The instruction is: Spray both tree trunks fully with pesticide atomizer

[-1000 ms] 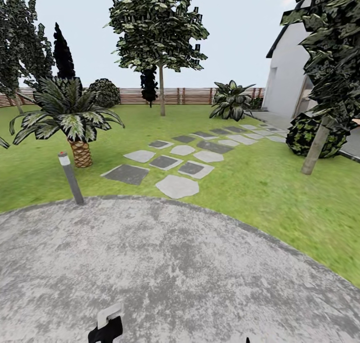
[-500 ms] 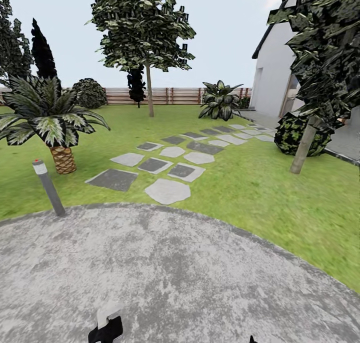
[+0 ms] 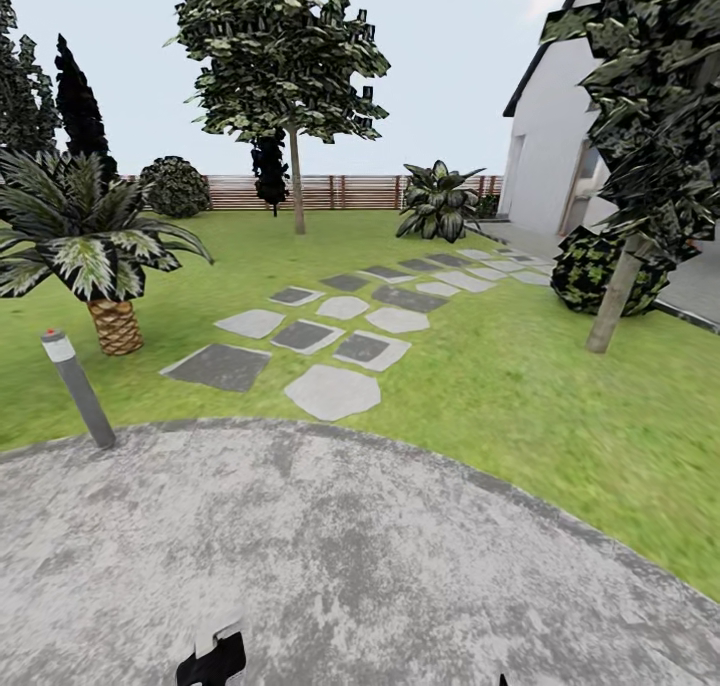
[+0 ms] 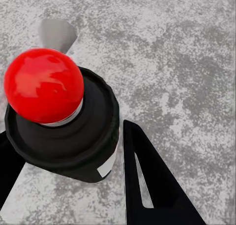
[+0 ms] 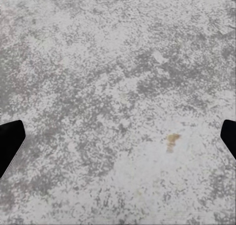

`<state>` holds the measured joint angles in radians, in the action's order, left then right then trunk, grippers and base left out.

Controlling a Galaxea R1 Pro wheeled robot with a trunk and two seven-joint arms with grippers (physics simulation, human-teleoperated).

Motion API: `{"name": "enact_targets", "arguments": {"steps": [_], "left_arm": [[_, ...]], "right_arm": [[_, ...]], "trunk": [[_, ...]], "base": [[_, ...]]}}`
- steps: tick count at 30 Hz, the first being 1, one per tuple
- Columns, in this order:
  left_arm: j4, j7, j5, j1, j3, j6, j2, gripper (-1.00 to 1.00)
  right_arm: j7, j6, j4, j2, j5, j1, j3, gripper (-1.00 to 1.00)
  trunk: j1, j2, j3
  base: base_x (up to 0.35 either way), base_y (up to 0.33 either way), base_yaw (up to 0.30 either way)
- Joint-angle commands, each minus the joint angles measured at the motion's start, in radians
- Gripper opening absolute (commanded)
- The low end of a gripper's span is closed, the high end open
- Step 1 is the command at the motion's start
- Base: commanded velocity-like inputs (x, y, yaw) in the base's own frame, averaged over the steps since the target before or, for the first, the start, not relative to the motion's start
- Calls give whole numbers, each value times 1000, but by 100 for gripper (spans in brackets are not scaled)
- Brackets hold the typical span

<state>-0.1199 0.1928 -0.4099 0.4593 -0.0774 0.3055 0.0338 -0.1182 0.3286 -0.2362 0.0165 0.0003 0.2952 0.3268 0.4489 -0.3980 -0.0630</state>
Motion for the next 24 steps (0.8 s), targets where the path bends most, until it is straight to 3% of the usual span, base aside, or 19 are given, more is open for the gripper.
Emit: {"name": "enact_targets", "arguments": {"steps": [1, 15, 24], "left_arm": [[0, 5, -6, 1, -9, 3, 0, -100], [0, 6, -6, 1, -9, 4, 0, -100], [0, 6, -6, 1, -10, 4, 1, -100]], "right_arm": [[-3, 3, 1, 0, 0, 1, 0, 100], [-7, 1, -3, 0, 0, 1, 3, 100], [-9, 1, -2, 0, -2, 1, 6, 100]], "trunk": [[1, -2, -2], [1, -2, -2], [1, -2, -2]], "base": [[334, 0, 0], [334, 0, 4], [334, 0, 192]]}}
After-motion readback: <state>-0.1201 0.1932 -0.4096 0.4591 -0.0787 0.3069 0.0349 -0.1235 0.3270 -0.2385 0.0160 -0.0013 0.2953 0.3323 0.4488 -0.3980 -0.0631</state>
